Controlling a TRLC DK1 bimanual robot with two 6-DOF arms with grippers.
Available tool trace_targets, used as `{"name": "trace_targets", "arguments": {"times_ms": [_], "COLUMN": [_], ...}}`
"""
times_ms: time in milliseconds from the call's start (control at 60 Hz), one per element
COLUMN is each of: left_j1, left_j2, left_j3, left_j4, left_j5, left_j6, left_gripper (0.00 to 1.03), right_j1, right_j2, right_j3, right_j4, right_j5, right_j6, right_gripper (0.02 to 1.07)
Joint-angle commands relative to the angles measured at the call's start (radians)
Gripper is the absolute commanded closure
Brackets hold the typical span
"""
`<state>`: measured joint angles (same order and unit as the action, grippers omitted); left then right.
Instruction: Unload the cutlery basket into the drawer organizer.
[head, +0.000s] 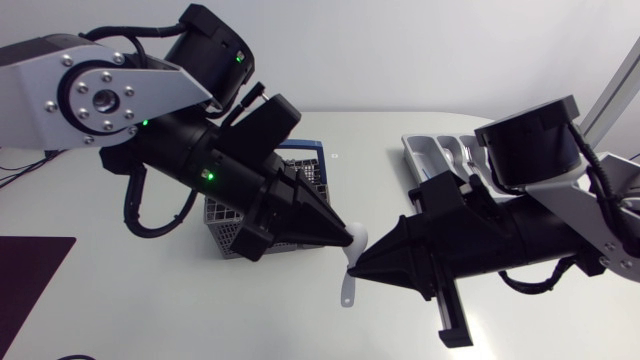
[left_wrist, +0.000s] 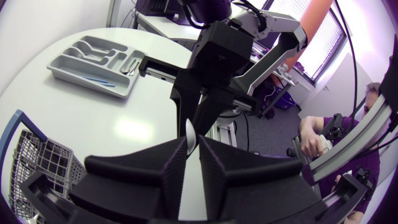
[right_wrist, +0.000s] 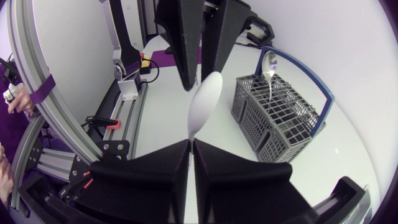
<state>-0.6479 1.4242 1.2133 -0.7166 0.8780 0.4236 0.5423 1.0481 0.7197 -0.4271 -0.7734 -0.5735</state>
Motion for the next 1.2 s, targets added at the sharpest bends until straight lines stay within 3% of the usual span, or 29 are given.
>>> {"name": "trace_targets", "arguments": {"times_ms": [0, 150, 350, 667, 867, 1183], "left_j1": [0.011, 0.037, 0.113, 0.16, 0.168, 0.22], "left_j2": [0.012, -0.002, -0.022, -0.073, -0.08, -0.097], "left_j3": [0.028, 0.035, 0.058, 0.029, -0.001, -0.034], "left_j4": [-0.001, 0.0, 0.008, 0.051, 0.06, 0.066], "left_j5": [0.016, 0.016, 0.009, -0.123, -0.243, -0.275], "left_j6": [0.012, 0.007, -0.023, -0.094, -0.108, -0.123], "left_gripper": [0.56, 0.27, 0.14, 0.14, 0.13, 0.13], "right_j1": [0.001, -0.05, -0.16, -0.459, -0.625, -0.852], "right_j2": [-0.005, -0.023, -0.051, -0.057, -0.037, 0.047], "right_j3": [-0.008, -0.016, -0.029, -0.069, -0.121, -0.163], "right_j4": [-0.022, -0.052, -0.078, -0.081, -0.015, 0.082], "right_j5": [0.023, 0.039, 0.091, 0.152, 0.209, 0.218], "right_j6": [0.001, -0.032, -0.106, -0.332, -0.488, -0.733], "right_gripper": [1.02, 1.02, 1.02, 1.02, 1.02, 1.02]}}
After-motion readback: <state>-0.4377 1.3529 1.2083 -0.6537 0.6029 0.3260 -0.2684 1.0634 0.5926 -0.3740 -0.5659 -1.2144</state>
